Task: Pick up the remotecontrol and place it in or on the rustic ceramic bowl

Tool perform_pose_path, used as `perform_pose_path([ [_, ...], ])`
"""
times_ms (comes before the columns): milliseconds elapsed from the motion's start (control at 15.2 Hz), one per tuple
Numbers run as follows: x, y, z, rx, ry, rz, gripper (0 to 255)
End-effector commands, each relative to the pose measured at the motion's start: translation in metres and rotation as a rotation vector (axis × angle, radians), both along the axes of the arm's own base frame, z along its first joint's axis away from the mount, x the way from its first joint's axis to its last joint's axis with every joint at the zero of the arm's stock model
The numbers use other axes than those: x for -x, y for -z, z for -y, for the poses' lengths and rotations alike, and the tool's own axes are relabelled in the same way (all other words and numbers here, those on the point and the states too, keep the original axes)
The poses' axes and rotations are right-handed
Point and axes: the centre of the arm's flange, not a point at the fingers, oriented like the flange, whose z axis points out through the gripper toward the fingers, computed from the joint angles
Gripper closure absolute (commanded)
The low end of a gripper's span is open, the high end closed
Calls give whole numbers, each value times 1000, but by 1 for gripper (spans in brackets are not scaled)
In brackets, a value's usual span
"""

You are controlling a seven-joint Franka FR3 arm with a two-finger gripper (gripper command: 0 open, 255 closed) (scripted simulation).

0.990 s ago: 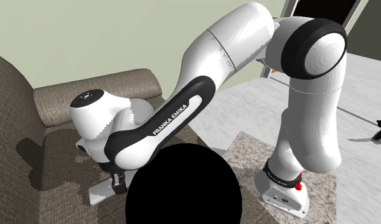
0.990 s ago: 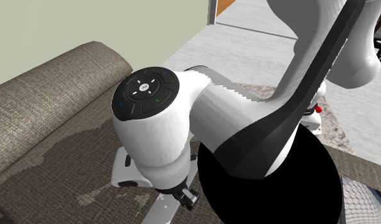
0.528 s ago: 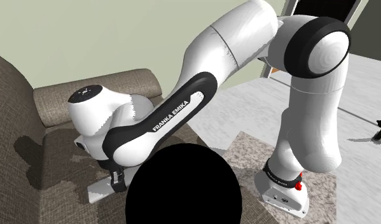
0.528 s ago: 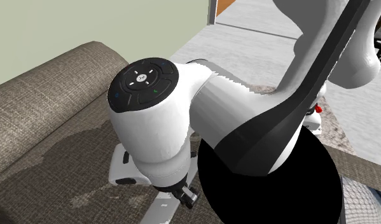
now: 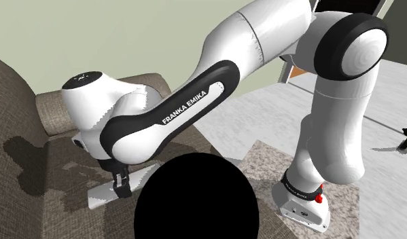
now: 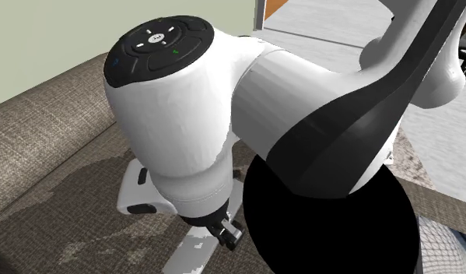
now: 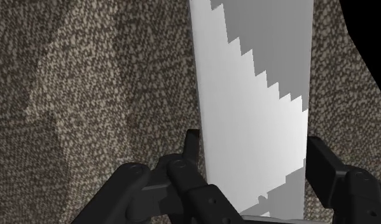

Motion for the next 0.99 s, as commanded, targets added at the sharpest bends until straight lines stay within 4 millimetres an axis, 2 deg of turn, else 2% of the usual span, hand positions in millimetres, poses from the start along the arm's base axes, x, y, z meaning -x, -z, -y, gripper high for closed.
perform_pose_path([
  [0, 0, -10, 0, 0, 0, 0, 255],
  [792, 0, -70, 0, 0, 0, 0, 255],
  [924, -17, -70, 20, 0, 0, 0, 255],
])
